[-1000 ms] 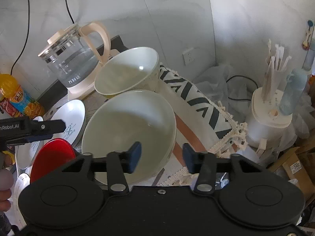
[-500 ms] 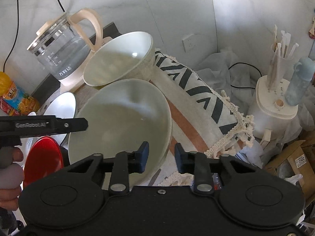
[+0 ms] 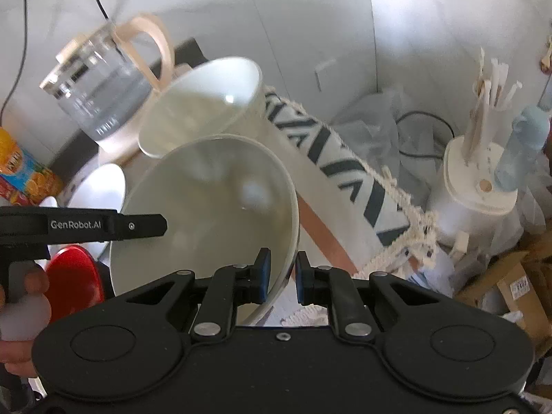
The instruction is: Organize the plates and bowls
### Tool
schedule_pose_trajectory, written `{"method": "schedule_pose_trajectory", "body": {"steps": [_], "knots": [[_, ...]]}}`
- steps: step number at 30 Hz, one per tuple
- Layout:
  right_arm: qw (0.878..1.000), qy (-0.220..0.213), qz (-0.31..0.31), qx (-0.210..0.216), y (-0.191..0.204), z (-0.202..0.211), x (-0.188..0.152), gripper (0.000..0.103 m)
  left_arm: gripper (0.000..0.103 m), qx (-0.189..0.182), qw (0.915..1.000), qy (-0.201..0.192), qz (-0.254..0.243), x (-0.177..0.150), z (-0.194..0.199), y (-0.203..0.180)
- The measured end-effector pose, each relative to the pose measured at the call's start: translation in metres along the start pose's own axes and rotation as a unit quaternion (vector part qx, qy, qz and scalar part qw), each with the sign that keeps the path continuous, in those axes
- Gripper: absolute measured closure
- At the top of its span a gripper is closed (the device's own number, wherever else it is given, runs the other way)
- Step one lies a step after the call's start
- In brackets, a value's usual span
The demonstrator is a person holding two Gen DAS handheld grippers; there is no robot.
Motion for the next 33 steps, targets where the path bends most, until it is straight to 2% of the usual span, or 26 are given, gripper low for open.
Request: {"method": "schedule_pose_trajectory", "body": {"steps": [8,20,33], "knots": [[0.999,-0.046,0.03,0.001,0.009,0.034,0.025,0.088,0.084,-0.001,0.9994,-0.031,0.015,0.002,0.03,-0.008],[0.995,-0.067,0.058,0.034,0.04,0.058,0.042,0.087,0.084,0.002,0.9953,-0.085,0.046,0.002,0.082,0.001],[0.989,-0.078,0.098,0.08,0.085,0.066,0.043,0.087,0.083,0.029,0.9887,-0.116,0.09,-0.018,0.118,0.036]]}}
Point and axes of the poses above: each gripper's, at about its wrist camera, not at the fingertips, and z roughly against the way its jaws point, y to its left, x to its top, the point moved 7 cm from there along -z, roughly the way its jaws point, and after that the axes turned 14 degrees about z, right-handed, at the moved point
